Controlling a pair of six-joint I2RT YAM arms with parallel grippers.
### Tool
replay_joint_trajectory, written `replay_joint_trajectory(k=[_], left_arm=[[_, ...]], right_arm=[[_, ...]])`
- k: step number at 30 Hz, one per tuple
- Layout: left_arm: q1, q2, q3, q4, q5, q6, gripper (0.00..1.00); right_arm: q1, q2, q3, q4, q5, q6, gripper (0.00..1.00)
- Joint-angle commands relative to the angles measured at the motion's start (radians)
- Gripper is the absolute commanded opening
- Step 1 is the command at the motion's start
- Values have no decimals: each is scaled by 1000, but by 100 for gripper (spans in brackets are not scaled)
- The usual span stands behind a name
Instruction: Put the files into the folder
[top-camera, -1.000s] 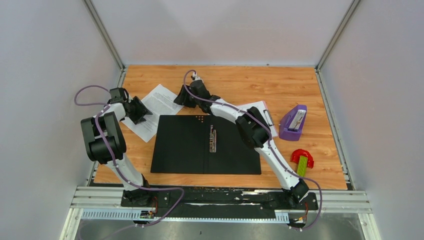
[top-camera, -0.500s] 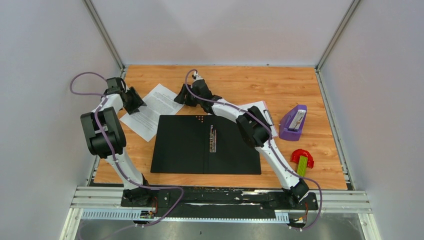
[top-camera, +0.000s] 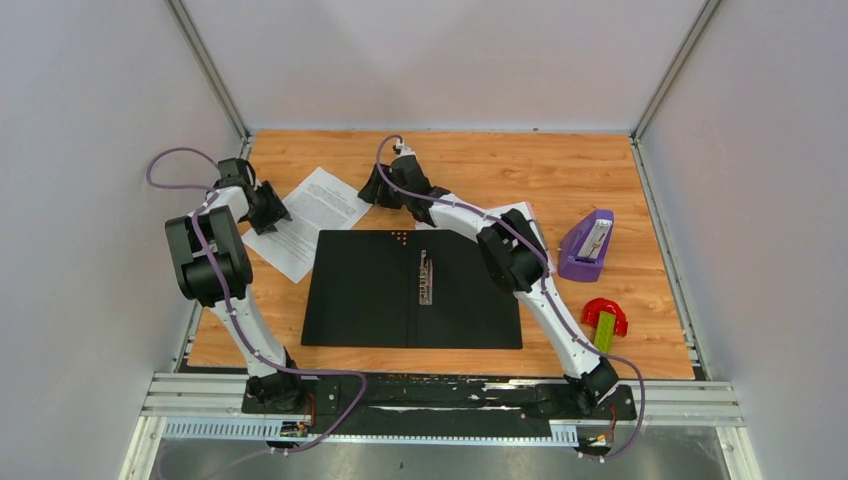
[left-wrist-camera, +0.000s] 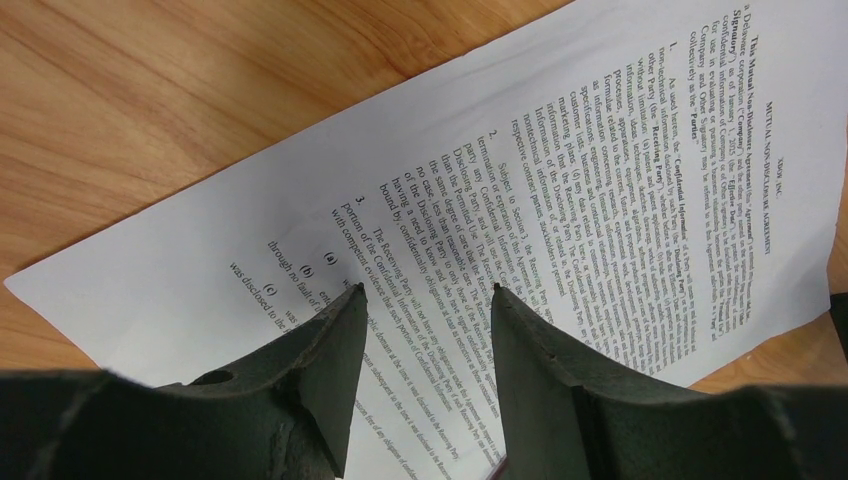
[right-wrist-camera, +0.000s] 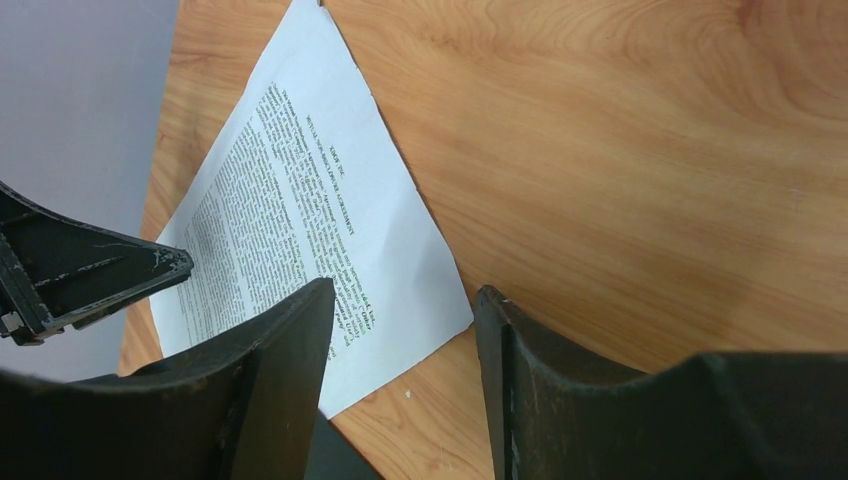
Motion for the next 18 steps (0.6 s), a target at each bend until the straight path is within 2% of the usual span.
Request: replay_joint_trajectory(k=[1, 8, 13, 18], left_arm=[[-1, 34, 1, -39, -24, 19, 57], [-1, 26, -10, -36, -13, 13, 57], [-2, 15, -24, -32, 4, 8, 57], [-1, 3, -44, -28, 16, 0, 57]], right_arm=[[4, -50, 1, -71, 58, -31, 55], [35, -7, 36, -101, 12, -31, 55], [52, 9, -15, 57, -74, 66, 55], [49, 33, -1, 108, -76, 108, 53]])
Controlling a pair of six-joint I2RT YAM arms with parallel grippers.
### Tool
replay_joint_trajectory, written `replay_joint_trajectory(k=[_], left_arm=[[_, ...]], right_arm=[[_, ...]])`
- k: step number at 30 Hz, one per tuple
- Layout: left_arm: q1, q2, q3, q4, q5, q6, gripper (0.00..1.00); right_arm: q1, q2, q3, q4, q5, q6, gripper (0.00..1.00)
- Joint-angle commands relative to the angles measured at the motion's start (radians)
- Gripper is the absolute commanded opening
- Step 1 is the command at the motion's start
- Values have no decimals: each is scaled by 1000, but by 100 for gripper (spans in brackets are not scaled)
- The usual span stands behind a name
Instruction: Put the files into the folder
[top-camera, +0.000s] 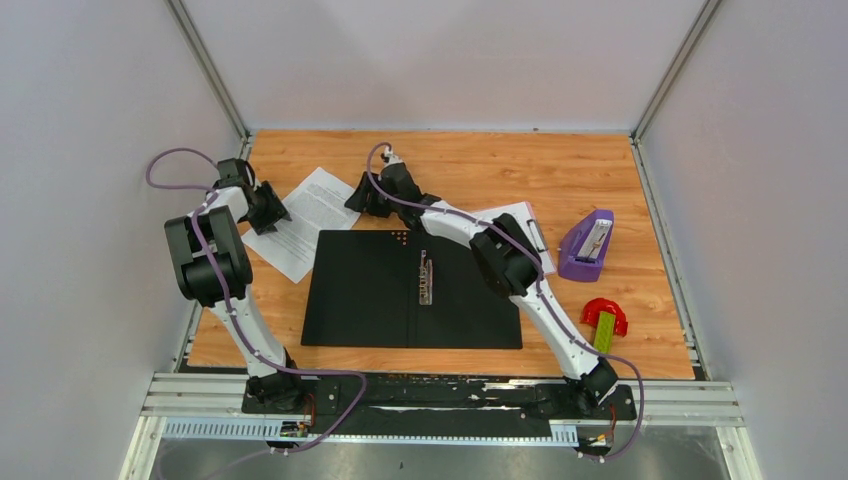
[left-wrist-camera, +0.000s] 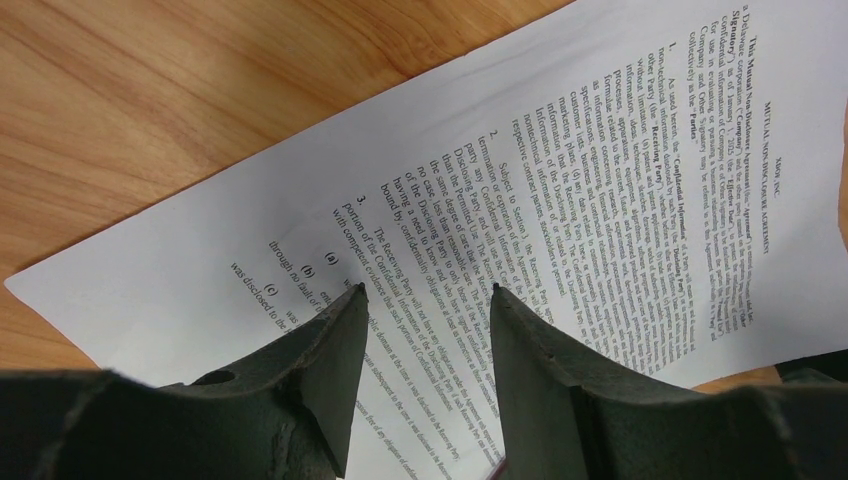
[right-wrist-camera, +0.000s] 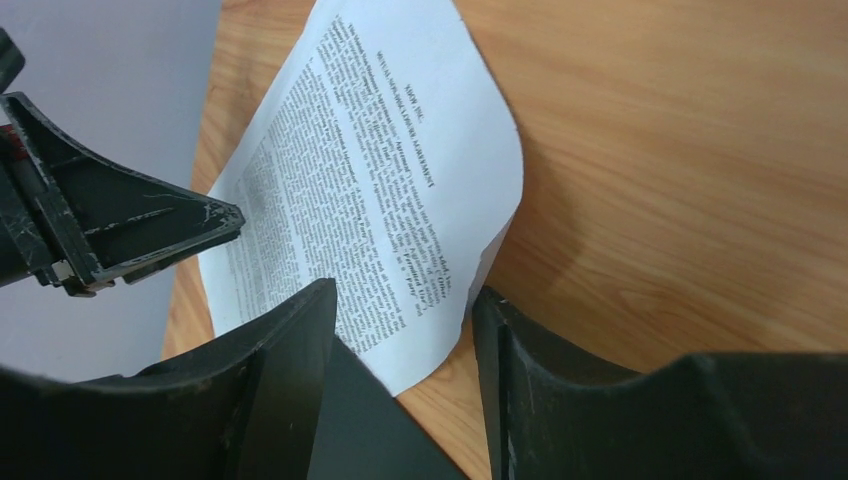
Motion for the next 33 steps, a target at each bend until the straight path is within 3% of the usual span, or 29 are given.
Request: replay_joint_trajectory(k=[1, 7, 9, 12, 22, 26, 33], left_arm=[[-1, 2, -45, -29, 12, -1, 57], [-1, -13, -68, -23, 28, -4, 56], [-2, -23, -68, -26, 32, -1, 56], [-1, -52, -56, -46, 45, 1, 59], [-10, -203, 71, -171, 119, 12, 70], [-50, -267, 102, -229, 96, 67, 70], [-115, -394, 39, -188, 136, 72, 70]], right_arm=[[4, 27, 0, 101, -23, 67, 53], [-2, 53, 30, 94, 50, 71, 39], [-5, 65, 56, 84, 62, 63, 28], [-17, 65, 85, 98, 47, 41, 1], [-64, -187, 113, 59, -78, -179, 0], [-72, -318, 78, -44, -124, -297, 0], [-78, -601, -90, -280, -149, -447, 0]])
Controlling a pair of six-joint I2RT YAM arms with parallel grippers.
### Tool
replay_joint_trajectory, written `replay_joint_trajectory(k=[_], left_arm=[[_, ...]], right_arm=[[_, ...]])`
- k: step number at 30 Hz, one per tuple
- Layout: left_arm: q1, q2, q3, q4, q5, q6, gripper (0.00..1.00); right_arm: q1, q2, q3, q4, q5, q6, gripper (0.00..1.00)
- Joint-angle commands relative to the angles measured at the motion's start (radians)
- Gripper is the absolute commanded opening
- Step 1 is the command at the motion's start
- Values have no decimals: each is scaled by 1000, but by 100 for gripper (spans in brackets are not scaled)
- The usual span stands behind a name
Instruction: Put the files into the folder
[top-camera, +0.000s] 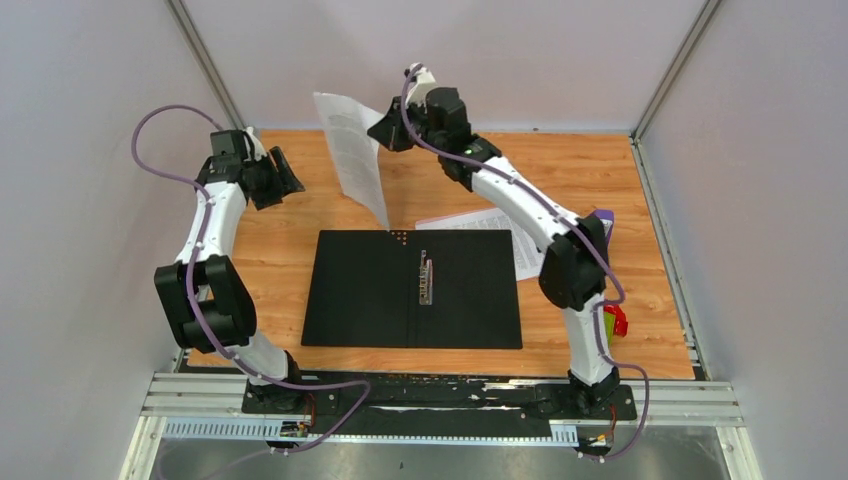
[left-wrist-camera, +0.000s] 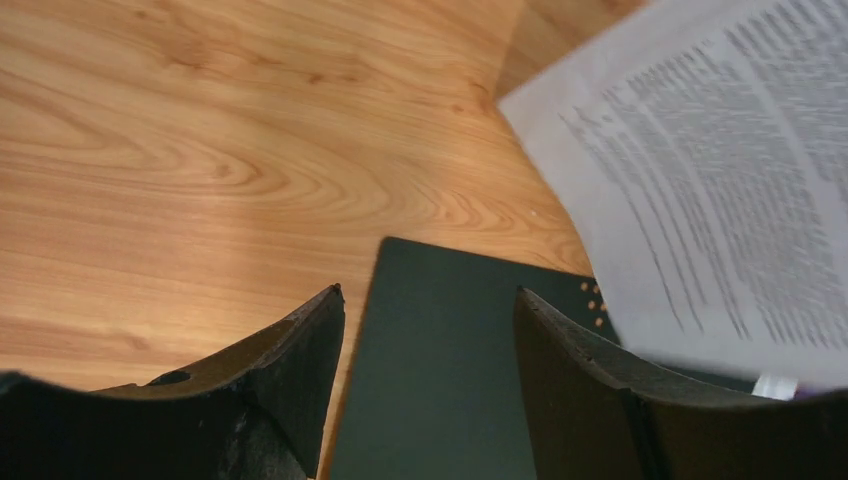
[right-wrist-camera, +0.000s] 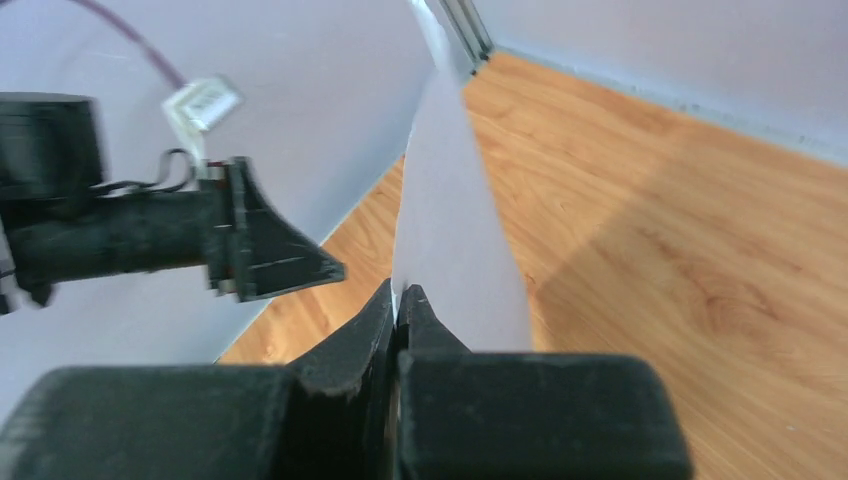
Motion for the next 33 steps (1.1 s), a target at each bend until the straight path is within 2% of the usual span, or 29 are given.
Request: replay_joint_trajectory(k=[1, 7, 13, 16, 19, 25, 27, 30, 33], left_arm=[[-39, -83, -19, -8, 51, 39, 70], [-114, -138, -13, -34, 35, 70, 70], [-149, -176, -69, -9, 42, 64, 70], [-171, -186, -87, -14, 40, 71, 70], [-188, -205, -115, -3, 30, 70, 70], [-207, -224, -155, -16, 13, 87, 70], [-207, -235, -176, -14, 16, 89, 70], [-207, -267, -204, -5, 13, 92, 71], [-207, -283, -211, -31, -2, 111, 71]], right_arm=[[3, -197, -57, -214, -54, -164, 0], [2, -456, -165, -507, -137, -240, 0], [0, -769, -364, -661, -275, -164, 0], [-5, -881, -456, -735, -277, -124, 0], [-35, -941, -546, -831, -214, -145, 0], [-216, -891, -684, -916, -129, -304, 0], [-257, -815, -728, -896, -57, -389, 0], [-329, -688, -745, -853, -25, -425, 0], [-344, -577, -742, -819, 105, -458, 0]])
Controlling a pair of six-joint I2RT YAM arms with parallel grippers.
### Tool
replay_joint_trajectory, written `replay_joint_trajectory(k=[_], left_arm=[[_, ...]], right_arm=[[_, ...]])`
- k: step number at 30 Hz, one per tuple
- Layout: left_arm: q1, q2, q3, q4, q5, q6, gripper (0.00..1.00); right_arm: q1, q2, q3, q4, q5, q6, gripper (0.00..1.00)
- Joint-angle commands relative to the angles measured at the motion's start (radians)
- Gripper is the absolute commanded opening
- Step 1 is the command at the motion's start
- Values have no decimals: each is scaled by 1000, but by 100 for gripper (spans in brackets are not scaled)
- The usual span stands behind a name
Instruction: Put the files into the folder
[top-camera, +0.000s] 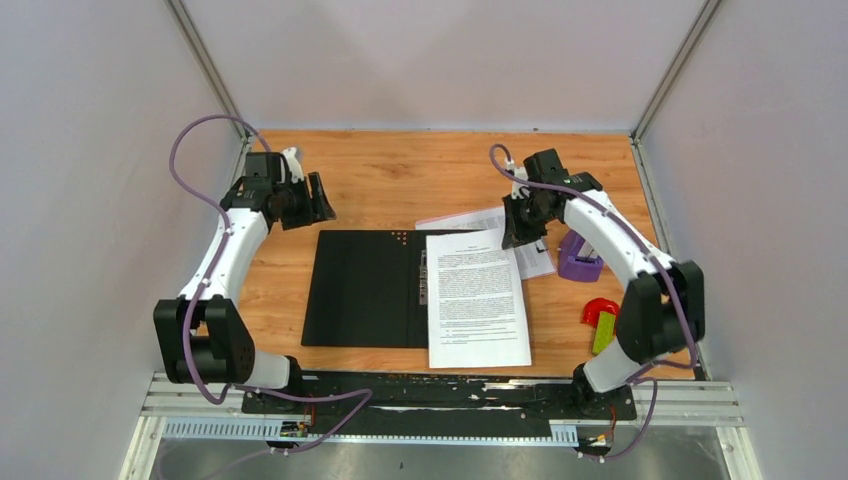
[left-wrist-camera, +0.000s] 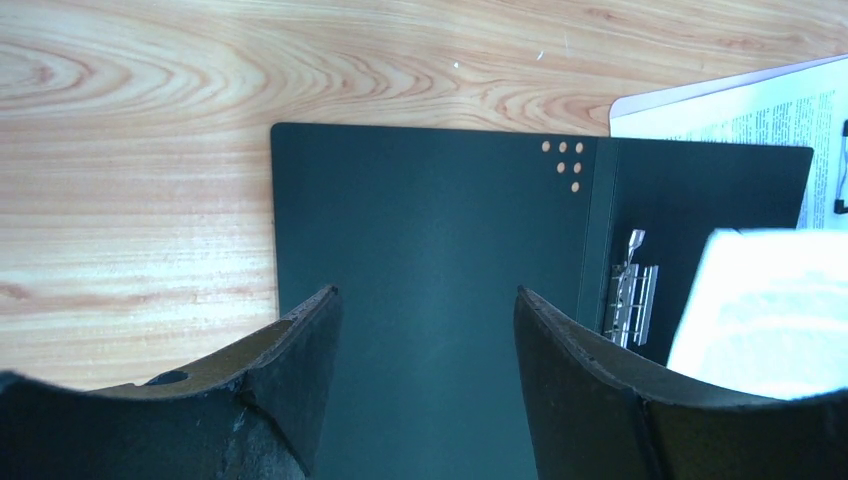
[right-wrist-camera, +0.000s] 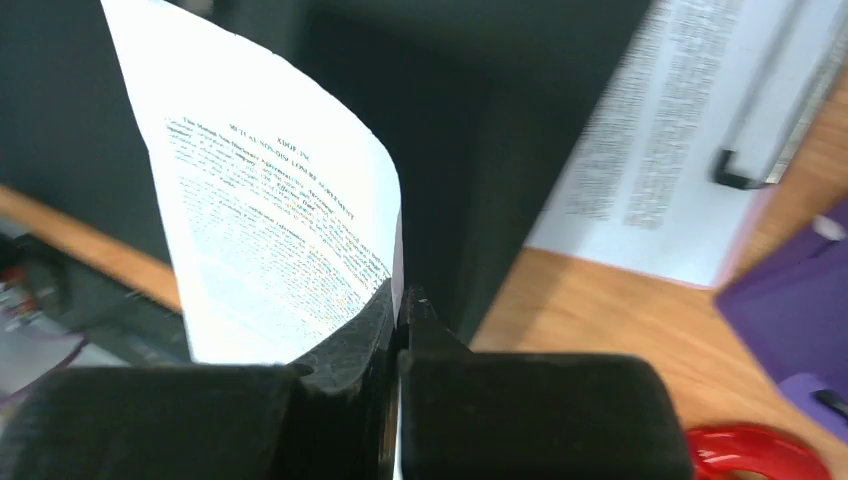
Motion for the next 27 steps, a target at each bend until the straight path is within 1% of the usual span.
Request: replay_joint_trajectory(k=[1, 3, 7, 18, 24, 27], left_arm=[[-1, -65, -17, 4, -13, 38, 71], [-1, -80, -48, 15, -14, 27, 71], [-1, -122, -97, 37, -67, 22, 71], [-1, -122, -165, 74, -69, 22, 71], [-1, -110, -186, 88, -57, 17, 71], [-1, -102, -196, 91, -96, 23, 72]], right_arm=[[-32, 118, 3, 37, 210, -99, 0], [-56, 170, -1, 63, 223, -96, 0], [-84, 222, -28, 134, 180, -72, 0], [-135, 222, -119, 302, 49, -57, 0], [-149, 253, -143, 380, -30, -33, 0], [-152, 270, -147, 402, -69, -13, 0]])
